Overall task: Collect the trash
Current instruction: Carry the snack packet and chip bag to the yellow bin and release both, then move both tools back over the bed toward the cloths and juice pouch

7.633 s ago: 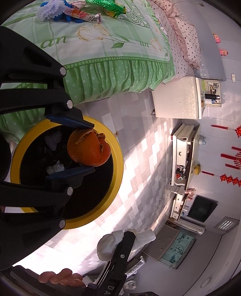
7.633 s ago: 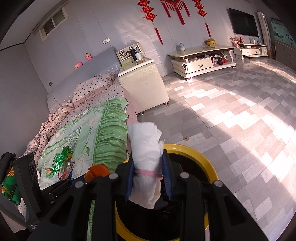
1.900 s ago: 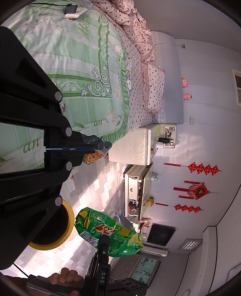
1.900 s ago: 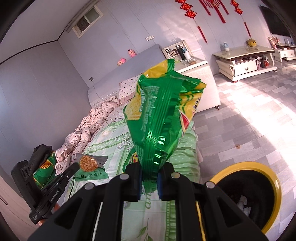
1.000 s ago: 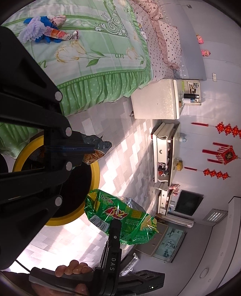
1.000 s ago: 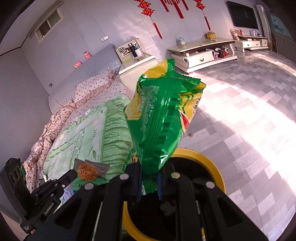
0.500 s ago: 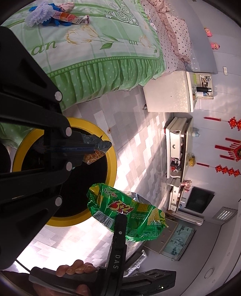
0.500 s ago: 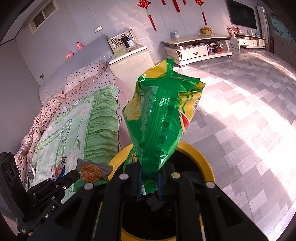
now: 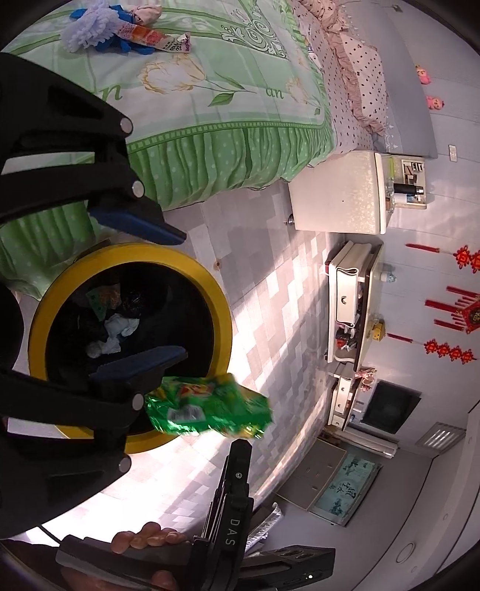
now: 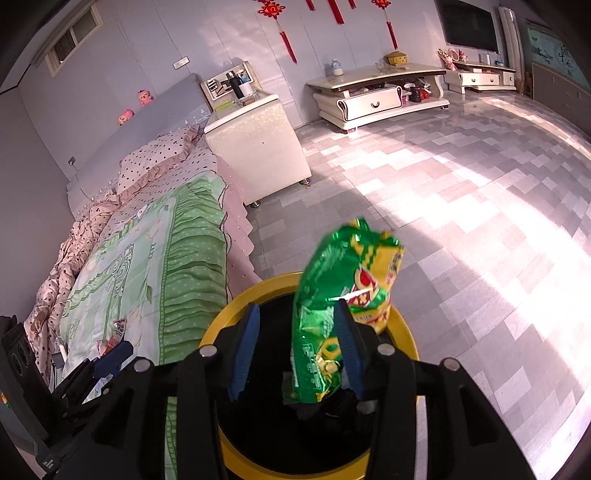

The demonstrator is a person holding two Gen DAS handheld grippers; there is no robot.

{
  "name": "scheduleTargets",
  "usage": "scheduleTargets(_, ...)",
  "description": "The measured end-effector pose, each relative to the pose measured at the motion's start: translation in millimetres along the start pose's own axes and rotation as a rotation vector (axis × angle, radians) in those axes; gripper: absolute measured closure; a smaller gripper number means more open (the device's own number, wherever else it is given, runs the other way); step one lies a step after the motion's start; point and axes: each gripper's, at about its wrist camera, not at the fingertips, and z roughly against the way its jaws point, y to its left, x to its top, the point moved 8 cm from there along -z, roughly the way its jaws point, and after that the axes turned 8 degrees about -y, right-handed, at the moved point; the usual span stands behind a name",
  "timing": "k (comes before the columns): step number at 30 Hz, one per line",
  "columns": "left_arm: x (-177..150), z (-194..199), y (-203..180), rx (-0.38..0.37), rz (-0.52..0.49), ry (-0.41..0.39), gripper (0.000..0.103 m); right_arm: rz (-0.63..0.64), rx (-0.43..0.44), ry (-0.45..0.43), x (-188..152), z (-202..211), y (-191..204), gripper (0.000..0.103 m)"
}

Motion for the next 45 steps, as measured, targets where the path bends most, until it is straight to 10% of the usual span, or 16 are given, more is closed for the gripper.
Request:
scheduleTargets(17, 11.7, 50.1, 69.5, 0.104, 0.026, -0.061, 0.036, 0.025, 0.042, -0.027, 6.3, 16.6, 48.9, 0.046)
scheduleTargets(45, -75.5, 130.1, 328.2, 0.450, 0.285, -0.033, 0.035, 0.254, 0.384, 0.234, -59.8, -98.3, 325.4, 0.044)
